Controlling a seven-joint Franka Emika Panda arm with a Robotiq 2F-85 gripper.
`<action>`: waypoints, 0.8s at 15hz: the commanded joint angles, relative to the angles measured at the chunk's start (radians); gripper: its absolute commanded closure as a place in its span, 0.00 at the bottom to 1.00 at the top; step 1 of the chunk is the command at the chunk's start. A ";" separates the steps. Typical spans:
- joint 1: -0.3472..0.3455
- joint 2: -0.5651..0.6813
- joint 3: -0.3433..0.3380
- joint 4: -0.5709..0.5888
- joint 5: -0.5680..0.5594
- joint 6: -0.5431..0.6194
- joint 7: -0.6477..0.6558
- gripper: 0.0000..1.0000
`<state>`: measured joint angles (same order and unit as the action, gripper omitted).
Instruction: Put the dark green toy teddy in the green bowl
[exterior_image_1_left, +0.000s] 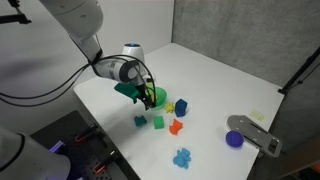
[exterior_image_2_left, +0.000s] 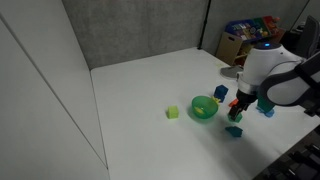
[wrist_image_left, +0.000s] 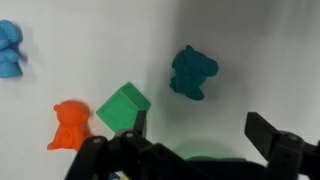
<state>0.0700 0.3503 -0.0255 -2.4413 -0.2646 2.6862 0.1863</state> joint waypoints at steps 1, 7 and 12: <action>0.009 0.052 -0.006 -0.006 0.029 0.056 -0.026 0.00; 0.030 0.164 -0.022 -0.001 0.032 0.149 -0.031 0.00; 0.112 0.244 -0.101 0.002 0.009 0.235 -0.009 0.00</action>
<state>0.1301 0.5581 -0.0754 -2.4445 -0.2557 2.8730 0.1844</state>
